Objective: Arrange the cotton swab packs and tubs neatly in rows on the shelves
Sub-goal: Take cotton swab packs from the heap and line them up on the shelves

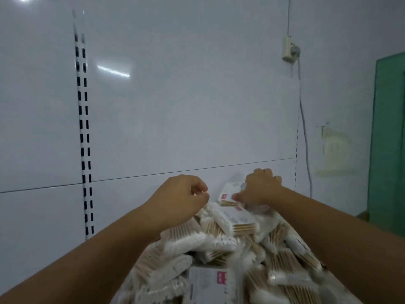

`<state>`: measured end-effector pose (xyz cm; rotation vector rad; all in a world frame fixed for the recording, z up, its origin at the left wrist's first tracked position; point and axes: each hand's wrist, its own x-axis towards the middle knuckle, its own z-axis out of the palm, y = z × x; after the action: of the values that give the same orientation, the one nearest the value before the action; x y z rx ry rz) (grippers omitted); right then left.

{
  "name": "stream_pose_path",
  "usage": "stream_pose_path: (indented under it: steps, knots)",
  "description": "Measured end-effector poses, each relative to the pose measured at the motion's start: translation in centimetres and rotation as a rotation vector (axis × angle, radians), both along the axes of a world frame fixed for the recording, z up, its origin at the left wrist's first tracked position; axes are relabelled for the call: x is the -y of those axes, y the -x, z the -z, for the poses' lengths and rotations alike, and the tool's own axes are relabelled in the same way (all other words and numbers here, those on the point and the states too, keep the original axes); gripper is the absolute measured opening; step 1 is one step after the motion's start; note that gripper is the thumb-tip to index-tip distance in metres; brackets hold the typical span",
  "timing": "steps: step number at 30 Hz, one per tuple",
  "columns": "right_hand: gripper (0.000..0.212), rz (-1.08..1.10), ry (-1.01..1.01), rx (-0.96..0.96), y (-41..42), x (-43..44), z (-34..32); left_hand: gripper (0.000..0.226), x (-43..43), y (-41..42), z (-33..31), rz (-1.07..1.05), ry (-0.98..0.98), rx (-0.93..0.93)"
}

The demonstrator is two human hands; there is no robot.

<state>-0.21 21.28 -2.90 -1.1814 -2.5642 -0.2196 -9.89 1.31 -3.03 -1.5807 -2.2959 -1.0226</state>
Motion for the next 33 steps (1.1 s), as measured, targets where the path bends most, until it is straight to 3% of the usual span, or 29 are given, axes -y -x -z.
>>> stream_pose_path:
  steps: [2, 3, 6, 7, 9, 11, 13, 15, 16, 18, 20, 23, 26, 30, 33]
  knots:
    - [0.047, -0.192, 0.026, -0.250, 0.0, -0.6, -1.0, 0.023, -0.8, 0.4, -0.5, -0.048, -0.069, 0.048]
    - [0.038, -0.313, 0.143, -0.439, -0.2, -0.5, -1.5, 0.030, -1.1, 0.5, -0.9, -0.073, -0.134, 0.111]
    - [0.031, -0.709, 0.770, -0.852, -0.4, 0.6, -2.2, 0.068, -2.3, 0.0, -2.1, -0.039, -0.252, 0.512]
    - [0.030, -0.791, 0.890, -0.857, -0.4, 0.9, -2.2, 0.070, -2.6, -0.2, -2.4, 0.013, -0.257, 0.647]
    - [0.033, -0.891, 0.968, -0.708, -0.6, 1.3, -2.3, 0.047, -3.1, -0.2, -2.9, 0.117, -0.262, 0.803]
    - [0.061, -0.840, 0.886, -0.406, -1.5, 0.9, -2.6, 0.028, -3.0, 0.0, -3.2, 0.105, -0.288, 0.778]
    - [0.087, -0.682, 0.592, -0.019, -2.6, 0.3, -2.8, 0.025, -2.4, 0.6, -3.3, 0.048, -0.314, 0.760]
    - [0.077, -0.632, 0.359, 0.238, -3.2, 0.2, -2.4, 0.024, -1.7, 0.9, -3.3, 0.013, -0.280, 0.775]
    - [0.065, -0.659, 0.320, 0.266, -3.3, 0.5, -2.2, 0.023, -1.3, 1.0, -3.2, -0.001, -0.258, 0.785]
    - [0.049, -0.753, 0.300, 0.203, -3.5, 0.6, -1.9, 0.021, -1.0, 1.2, -2.7, -0.031, -0.241, 0.789]
    - [0.039, -0.839, 0.371, 0.023, -3.2, -0.1, -2.2, 0.019, -0.8, 1.2, -2.5, -0.048, -0.256, 0.788]
    - [0.044, -0.926, 0.738, -0.391, -2.5, -1.1, -3.0, 0.016, -1.1, 0.6, -2.5, -0.032, -0.269, 0.773]
    - [0.046, -0.916, 0.763, -0.577, -0.8, -0.4, -3.0, 0.038, -1.9, -0.6, -2.7, 0.072, -0.241, 0.780]
    - [0.065, -0.882, 0.548, -0.435, -0.2, -0.5, -2.8, 0.037, -2.7, -1.2, -2.5, 0.071, -0.209, 0.721]
    - [0.071, -0.601, 0.218, -0.133, -2.2, -3.0, -3.2, 0.037, -2.3, -0.5, -2.4, 0.035, -0.210, 0.740]
